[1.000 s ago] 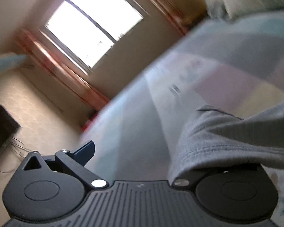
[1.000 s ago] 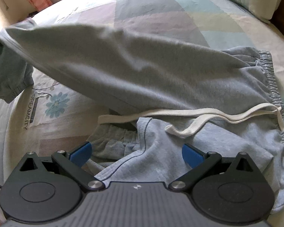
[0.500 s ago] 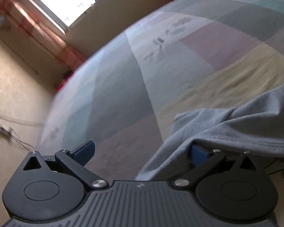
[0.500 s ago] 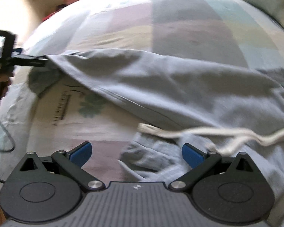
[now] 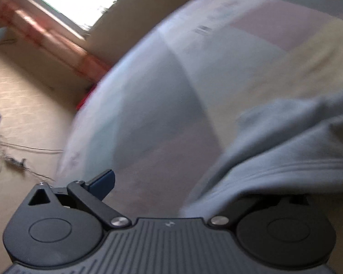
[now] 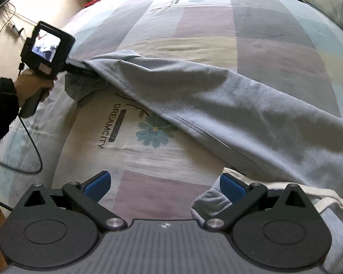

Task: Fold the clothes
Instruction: 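Pull the held leg with the left gripper away from the waistband, straightening it, then lower the leg cuff onto the bed and open the left gripper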

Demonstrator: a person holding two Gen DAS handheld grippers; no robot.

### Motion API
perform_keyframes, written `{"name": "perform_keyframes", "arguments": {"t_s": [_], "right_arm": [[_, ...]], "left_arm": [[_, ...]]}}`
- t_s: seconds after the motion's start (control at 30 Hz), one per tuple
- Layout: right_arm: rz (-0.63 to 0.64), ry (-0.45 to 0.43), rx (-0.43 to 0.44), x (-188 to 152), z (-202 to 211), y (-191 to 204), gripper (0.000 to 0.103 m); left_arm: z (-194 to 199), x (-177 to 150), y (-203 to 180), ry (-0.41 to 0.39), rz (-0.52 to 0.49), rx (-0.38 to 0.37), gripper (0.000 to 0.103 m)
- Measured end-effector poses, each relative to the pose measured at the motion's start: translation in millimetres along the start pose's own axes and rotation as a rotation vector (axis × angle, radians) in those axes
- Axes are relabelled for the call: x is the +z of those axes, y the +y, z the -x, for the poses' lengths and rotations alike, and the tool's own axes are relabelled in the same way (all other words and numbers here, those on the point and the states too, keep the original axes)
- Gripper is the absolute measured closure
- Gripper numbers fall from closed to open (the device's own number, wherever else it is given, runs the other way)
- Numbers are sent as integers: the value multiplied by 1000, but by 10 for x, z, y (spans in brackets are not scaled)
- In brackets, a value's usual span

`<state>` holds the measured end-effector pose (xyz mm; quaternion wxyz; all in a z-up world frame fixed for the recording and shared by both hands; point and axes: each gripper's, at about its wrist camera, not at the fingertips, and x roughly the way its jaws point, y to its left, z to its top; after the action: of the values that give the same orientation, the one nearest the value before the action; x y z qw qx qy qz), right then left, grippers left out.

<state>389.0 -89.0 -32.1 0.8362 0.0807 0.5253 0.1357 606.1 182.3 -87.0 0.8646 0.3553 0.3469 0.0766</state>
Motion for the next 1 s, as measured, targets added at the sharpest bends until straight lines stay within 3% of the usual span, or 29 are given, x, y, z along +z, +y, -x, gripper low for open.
{"name": "perform_keyframes", "arguments": {"t_s": [0.13, 0.4, 0.5, 0.63, 0.8, 1.0], "right_arm": [[-15, 3, 0, 8, -41, 29, 0], [0, 0, -10, 45, -73, 152, 0], [1, -2, -3, 58, -98, 194, 0], [16, 7, 3, 80, -140, 244, 0], [25, 32, 3, 99, -225, 256, 0], [34, 51, 20, 138, -331, 302, 0]], "left_arm": [[17, 185, 323, -74, 112, 66, 1], [494, 560, 807, -349, 270, 190, 1], [493, 499, 897, -354, 273, 209, 1], [301, 293, 920, -267, 254, 210, 1], [180, 147, 865, -189, 244, 147, 1], [94, 264, 617, -156, 220, -117, 1]]}}
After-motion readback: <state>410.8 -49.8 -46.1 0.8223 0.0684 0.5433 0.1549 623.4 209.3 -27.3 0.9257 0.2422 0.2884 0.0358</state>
